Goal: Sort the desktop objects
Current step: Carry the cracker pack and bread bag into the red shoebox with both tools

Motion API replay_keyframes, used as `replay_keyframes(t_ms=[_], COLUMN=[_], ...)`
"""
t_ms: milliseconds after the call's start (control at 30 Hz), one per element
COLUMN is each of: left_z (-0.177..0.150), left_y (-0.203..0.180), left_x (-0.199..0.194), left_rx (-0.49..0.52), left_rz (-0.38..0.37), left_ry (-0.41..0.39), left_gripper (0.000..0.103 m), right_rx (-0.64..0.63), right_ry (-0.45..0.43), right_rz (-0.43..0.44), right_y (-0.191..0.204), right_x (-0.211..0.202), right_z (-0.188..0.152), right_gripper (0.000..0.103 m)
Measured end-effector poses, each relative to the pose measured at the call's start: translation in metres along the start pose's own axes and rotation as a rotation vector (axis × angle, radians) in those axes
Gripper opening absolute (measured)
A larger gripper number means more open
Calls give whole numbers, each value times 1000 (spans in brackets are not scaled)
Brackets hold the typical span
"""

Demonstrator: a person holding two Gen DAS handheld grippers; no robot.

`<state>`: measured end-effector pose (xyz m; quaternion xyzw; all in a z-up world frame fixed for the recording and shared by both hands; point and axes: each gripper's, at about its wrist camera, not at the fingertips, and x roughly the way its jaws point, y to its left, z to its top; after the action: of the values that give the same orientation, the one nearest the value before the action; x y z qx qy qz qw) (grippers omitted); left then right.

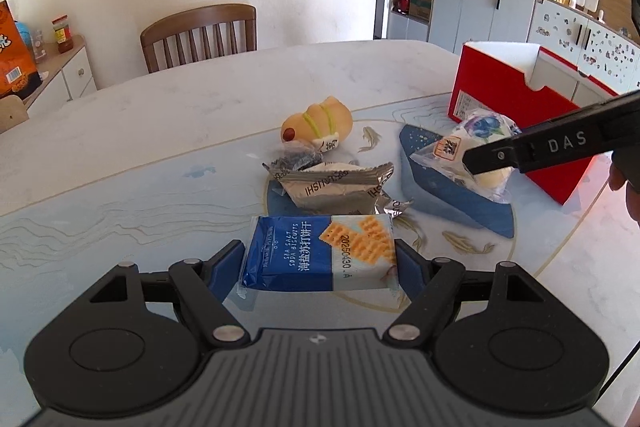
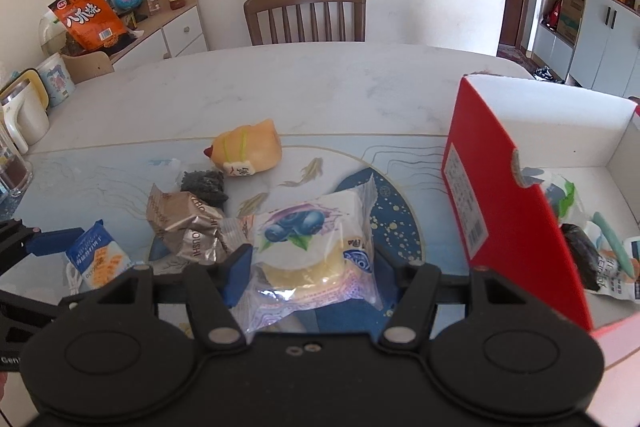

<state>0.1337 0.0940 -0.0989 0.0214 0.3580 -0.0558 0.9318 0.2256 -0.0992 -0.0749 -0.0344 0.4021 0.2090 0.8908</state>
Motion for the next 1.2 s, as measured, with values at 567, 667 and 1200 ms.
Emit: replay_keyframes(t_ms=[567,667,1200], left_z=[24,30,75], left_y=[-19,-26,-92], left_x=[-35,-41,-33], left_rx=[7,14,54], left_rz=[-26,-32,-92], left_ry=[-54,-75,-111], left_gripper=[78,78,78], right_rx=[31,45,97], right_ry=[-32,-46,-99], right_rz=[0,-9,-70], right_y=[-6,-12,-79], right_x=[-49,-60,-94], right_z=[-4,-3,1], right_gripper=[62,62,62])
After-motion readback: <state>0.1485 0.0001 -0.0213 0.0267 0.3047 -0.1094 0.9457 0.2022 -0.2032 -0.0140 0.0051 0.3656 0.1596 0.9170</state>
